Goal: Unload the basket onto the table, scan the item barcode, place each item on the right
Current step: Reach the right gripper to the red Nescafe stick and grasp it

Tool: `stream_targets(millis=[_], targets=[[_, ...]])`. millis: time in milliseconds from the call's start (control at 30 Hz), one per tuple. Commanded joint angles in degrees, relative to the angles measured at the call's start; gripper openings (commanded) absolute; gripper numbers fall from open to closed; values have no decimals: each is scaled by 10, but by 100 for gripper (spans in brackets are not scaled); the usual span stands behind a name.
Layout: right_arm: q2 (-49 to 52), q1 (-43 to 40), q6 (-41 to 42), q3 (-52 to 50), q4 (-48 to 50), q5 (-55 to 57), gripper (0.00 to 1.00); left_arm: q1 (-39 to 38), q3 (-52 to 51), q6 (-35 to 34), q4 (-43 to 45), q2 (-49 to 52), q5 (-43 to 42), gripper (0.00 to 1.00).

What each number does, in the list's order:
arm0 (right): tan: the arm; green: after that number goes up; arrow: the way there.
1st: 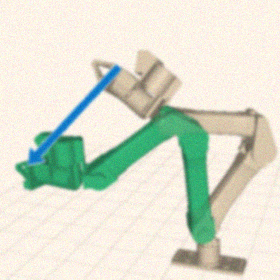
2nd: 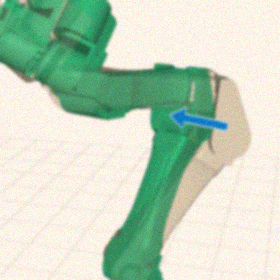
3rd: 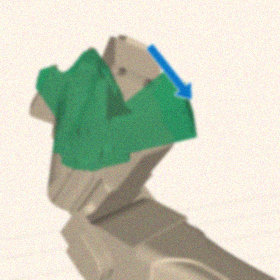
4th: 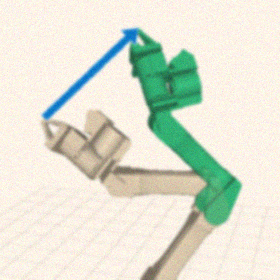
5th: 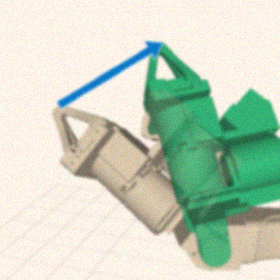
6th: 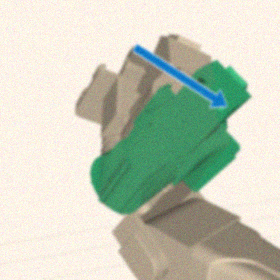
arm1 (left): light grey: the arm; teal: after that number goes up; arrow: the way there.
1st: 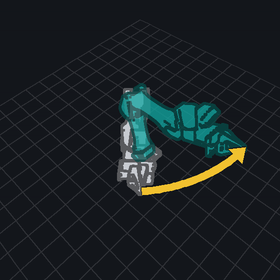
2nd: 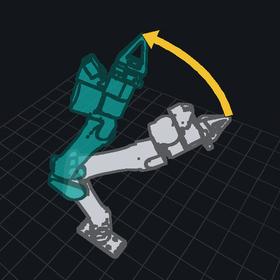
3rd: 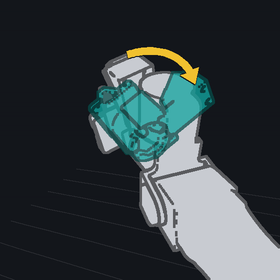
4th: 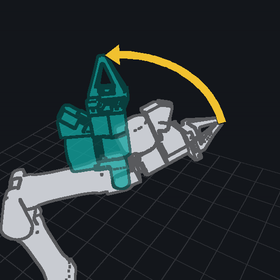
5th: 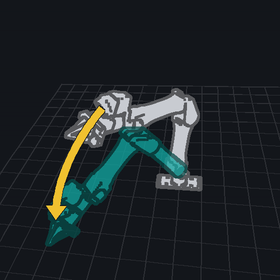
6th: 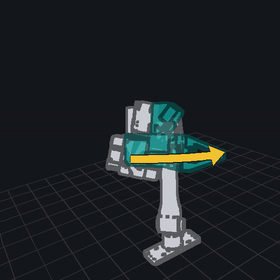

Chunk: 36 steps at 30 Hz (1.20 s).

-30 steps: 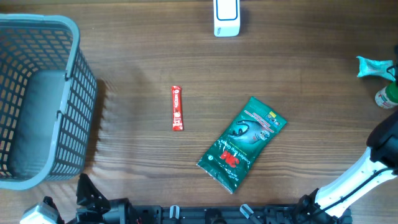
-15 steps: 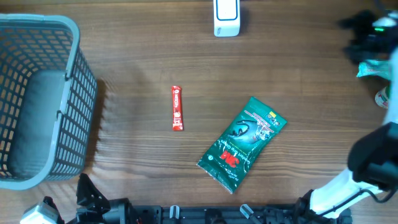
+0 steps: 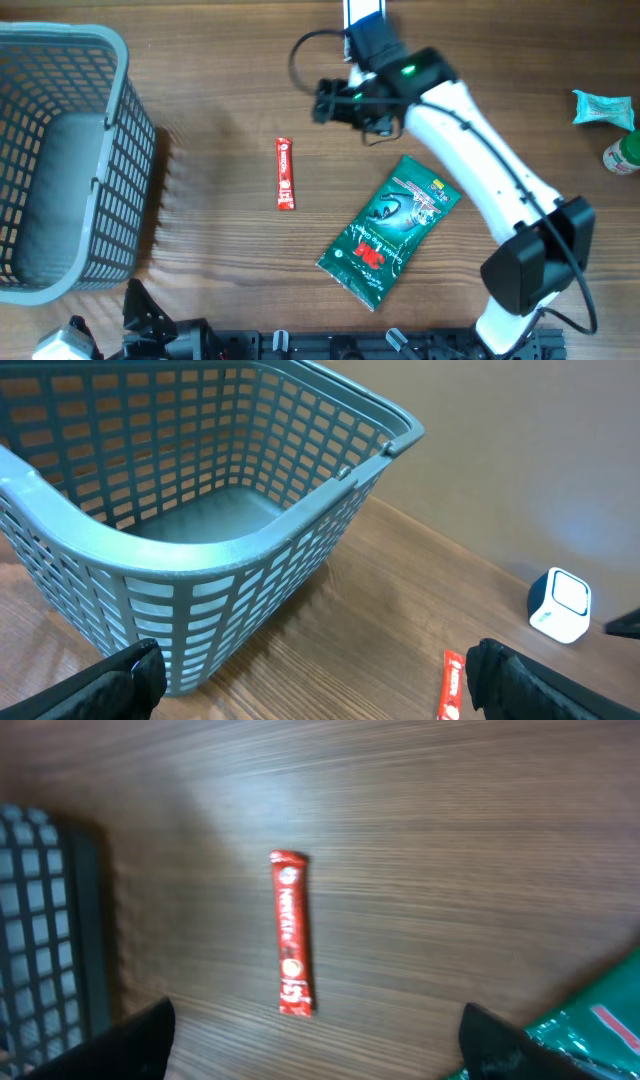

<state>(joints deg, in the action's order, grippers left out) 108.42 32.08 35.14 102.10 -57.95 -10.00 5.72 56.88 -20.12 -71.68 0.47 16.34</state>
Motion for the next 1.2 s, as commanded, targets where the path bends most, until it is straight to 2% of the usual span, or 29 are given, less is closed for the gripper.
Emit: stream_targets(millis=[0, 33, 200, 267, 333, 567, 1167], targets=[[12, 58, 22, -5, 20, 46, 74, -2, 1, -3, 2, -2, -4, 100], [21, 75, 25, -5, 27, 59, 70, -2, 1, -3, 2, -2, -5, 100], [85, 142, 24, -5, 63, 169, 68, -2, 1, -3, 2, -2, -4, 100], [122, 165, 24, -5, 79, 205, 64, -2, 1, -3, 2, -2, -4, 100], [147, 174, 24, -5, 89, 209, 57, -2, 1, -3, 2, -2, -4, 100], [219, 180, 24, -5, 127, 209, 49, -2, 1, -3, 2, -2, -4, 100], [267, 202, 23, -5, 137, 254, 43, -2, 1, -3, 2, -2, -4, 100]])
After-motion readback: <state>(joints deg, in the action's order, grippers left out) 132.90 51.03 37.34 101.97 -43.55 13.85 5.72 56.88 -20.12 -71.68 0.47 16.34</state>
